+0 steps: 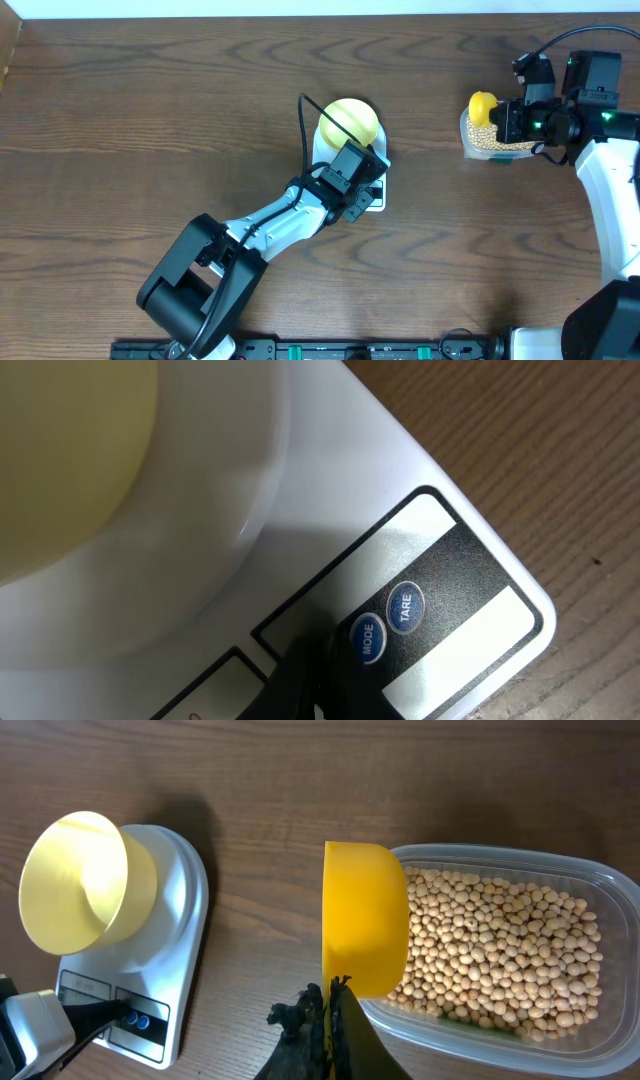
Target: Scoop item into bowl and weigh 50g on scale
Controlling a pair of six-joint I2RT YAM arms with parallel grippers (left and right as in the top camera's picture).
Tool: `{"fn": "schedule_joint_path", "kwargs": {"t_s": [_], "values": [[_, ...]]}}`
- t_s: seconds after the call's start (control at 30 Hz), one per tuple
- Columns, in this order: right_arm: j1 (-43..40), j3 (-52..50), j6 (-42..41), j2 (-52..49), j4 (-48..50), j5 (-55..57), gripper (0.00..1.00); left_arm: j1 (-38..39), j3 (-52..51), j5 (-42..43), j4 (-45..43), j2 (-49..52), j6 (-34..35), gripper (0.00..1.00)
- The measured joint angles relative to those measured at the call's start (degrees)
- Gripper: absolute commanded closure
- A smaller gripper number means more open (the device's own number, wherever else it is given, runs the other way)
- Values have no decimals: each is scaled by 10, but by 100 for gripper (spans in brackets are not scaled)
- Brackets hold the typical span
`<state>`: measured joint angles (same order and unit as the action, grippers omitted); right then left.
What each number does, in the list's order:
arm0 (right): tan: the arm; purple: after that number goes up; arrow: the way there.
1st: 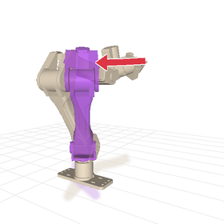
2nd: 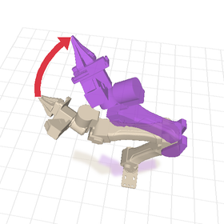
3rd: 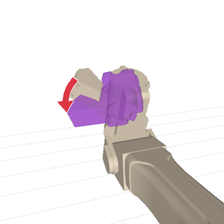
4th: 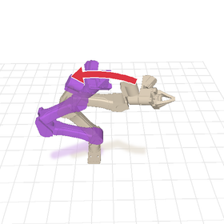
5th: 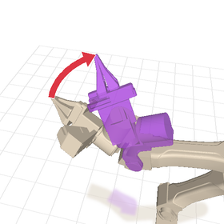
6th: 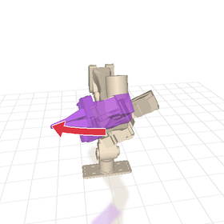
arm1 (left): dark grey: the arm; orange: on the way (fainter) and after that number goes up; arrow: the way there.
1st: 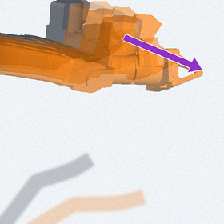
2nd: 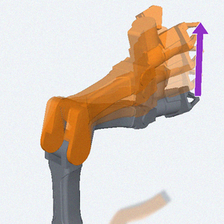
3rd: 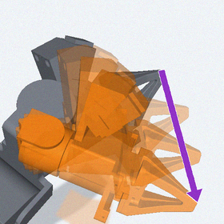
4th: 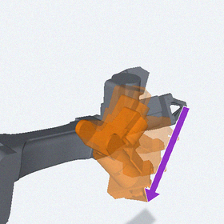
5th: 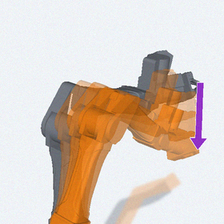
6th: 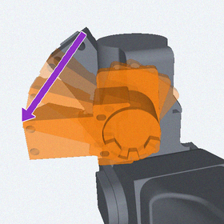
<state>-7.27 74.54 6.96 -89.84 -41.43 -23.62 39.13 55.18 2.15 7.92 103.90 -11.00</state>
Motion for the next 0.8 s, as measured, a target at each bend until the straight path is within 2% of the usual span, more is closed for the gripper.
{"fn": "schedule_joint_path", "kwargs": {"t_s": [0.8], "values": [[0, 0, 0, 0, 0, 0, 99, 9, 7, -27, 17, 2, -41, 93]]}}
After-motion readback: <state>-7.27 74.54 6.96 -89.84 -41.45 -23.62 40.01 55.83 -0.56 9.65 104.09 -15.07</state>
